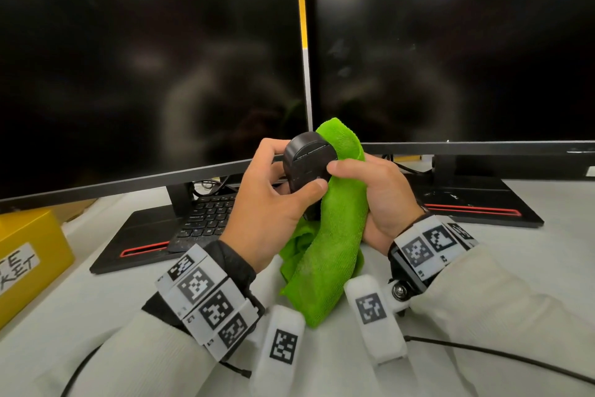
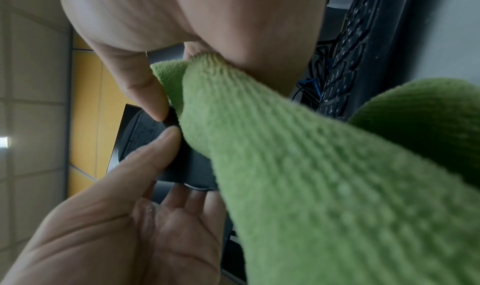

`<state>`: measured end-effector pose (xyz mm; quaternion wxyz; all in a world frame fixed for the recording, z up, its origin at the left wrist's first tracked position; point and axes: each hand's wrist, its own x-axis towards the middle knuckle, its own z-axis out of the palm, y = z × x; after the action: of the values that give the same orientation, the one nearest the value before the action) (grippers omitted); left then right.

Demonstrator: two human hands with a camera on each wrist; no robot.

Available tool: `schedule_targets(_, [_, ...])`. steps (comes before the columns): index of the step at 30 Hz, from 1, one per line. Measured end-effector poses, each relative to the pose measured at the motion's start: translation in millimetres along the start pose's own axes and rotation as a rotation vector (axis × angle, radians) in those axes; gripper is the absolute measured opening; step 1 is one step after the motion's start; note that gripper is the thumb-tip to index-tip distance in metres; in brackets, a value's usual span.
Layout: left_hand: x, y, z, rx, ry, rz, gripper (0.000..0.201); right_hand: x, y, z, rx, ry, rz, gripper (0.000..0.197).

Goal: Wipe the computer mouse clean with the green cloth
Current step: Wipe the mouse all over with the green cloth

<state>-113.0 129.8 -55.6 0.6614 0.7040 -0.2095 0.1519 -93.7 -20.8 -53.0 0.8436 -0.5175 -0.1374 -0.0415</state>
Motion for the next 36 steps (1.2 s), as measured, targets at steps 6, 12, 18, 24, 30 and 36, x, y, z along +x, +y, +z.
schedule_targets(6, [-1.7,0.3,1.6,-0.019,0.004,0.015,0.034,0.5,-0.1,2.5,0.028,-0.011,0.004,0.037])
schedule_targets(12, [-0.9,-1.8,2.2,-0.047,0.0,0.008,0.034,-1.3,-0.3,3.8,0.019,0.051,0.016,0.038])
schedule_targets(18, [-2.0,-0.9,2.7,-0.054,-0.004,-0.003,0.035,-4.3,-3.2,9.9,0.072,0.081,0.04,0.054])
schedule_targets(24, [-2.6,0.7,3.9,-0.033,0.013,-0.013,0.035,-3.7,-3.7,6.6,0.059,0.081,0.028,0.051])
schedule_targets(30, [-3.1,0.8,4.3,-0.027,0.022,-0.017,0.035,-3.0,-2.3,4.2,0.042,0.054,0.026,0.045])
schedule_targets(36, [-4.0,1.2,5.7,-0.036,0.021,-0.038,0.035,-3.8,-1.7,8.0,0.089,0.093,0.047,0.057])
